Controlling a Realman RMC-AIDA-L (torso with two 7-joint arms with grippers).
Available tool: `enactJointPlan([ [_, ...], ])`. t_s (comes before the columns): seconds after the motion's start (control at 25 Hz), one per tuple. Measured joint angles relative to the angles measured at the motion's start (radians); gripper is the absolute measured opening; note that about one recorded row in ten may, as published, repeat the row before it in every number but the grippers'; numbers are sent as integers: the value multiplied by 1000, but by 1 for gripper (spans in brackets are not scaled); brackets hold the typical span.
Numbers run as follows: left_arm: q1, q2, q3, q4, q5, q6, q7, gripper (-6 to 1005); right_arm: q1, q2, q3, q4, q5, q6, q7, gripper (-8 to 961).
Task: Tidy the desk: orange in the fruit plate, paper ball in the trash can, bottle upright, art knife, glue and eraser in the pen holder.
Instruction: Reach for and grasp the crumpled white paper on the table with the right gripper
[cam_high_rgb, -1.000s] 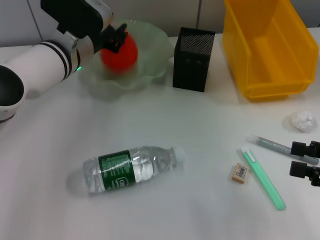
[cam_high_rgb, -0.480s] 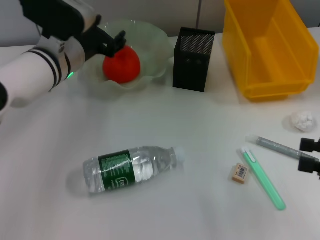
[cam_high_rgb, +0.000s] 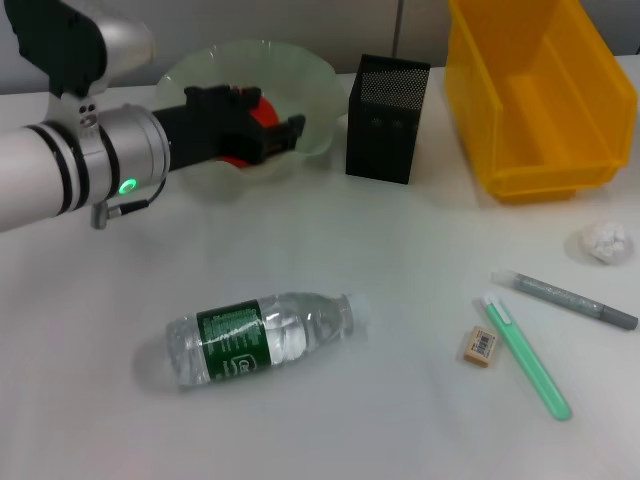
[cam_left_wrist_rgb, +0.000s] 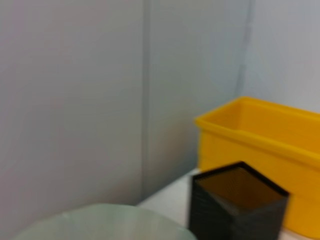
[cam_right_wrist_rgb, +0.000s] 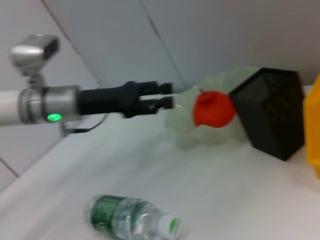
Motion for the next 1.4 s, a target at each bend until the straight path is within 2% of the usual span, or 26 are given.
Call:
enactJointPlan([
  [0.12,8,1,-17,-1,-2,-50,-2,662,23,-8,-3,-95,-4,-4,136,757],
  [0.32,13,0,-19,14,-2,-59,6,662,95,-47,5,-159,-67,-10,327,757],
  [0.52,15,1,-19,21,3,-60,9,662,151,-80,8,-146,-112,-28,398,757],
  [0.88,15,0,-19,28,-2,-62,10,661,214,-114,-4,-62,-193,-64,403,756],
  [1.4,7,-5,-19,67,-5,-51,12,661,257,-128,-13,-19,-395,5,394,754],
])
